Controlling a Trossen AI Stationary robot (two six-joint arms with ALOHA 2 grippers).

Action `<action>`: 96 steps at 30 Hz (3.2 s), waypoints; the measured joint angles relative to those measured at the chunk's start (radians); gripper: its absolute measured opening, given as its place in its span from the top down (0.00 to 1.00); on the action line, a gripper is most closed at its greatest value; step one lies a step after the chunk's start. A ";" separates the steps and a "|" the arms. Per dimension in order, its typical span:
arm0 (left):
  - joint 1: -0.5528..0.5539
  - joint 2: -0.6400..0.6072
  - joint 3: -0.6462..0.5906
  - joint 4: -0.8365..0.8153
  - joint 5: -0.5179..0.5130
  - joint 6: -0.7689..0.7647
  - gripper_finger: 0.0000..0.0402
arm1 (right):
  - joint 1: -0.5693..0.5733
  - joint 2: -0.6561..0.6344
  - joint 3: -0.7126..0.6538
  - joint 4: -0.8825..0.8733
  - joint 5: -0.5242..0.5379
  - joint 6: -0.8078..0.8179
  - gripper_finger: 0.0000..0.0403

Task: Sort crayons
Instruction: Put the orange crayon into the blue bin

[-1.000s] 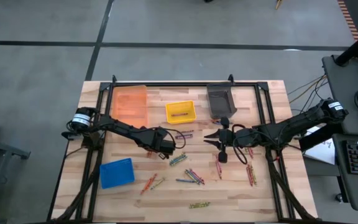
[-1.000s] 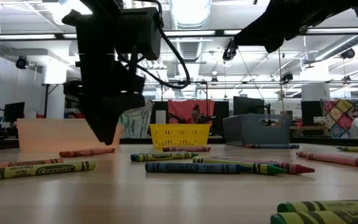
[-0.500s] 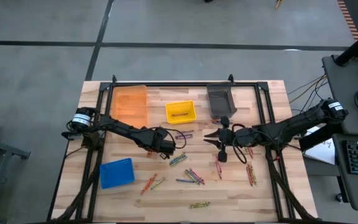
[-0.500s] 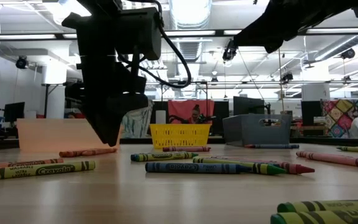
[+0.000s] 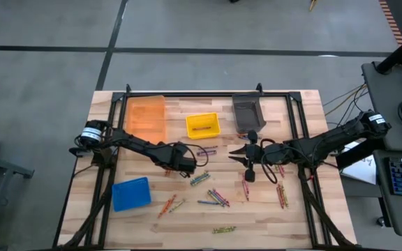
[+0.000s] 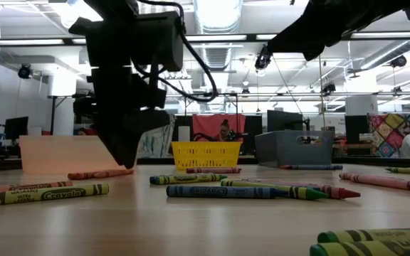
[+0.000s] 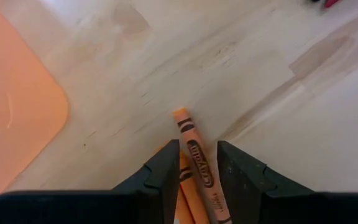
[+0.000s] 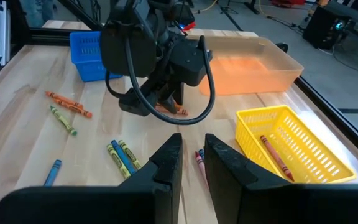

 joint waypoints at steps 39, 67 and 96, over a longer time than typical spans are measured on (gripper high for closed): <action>-0.018 0.001 -0.042 0.186 0.036 -0.038 0.78 | -0.018 0.000 0.000 -0.001 -0.001 0.002 0.85; -0.034 -0.002 -0.047 0.222 0.052 0.067 0.99 | -0.018 0.000 0.000 -0.001 -0.001 0.001 0.85; -0.453 -0.522 -0.036 -0.262 0.375 0.041 1.00 | -0.018 0.000 0.000 -0.014 -0.002 0.002 0.85</action>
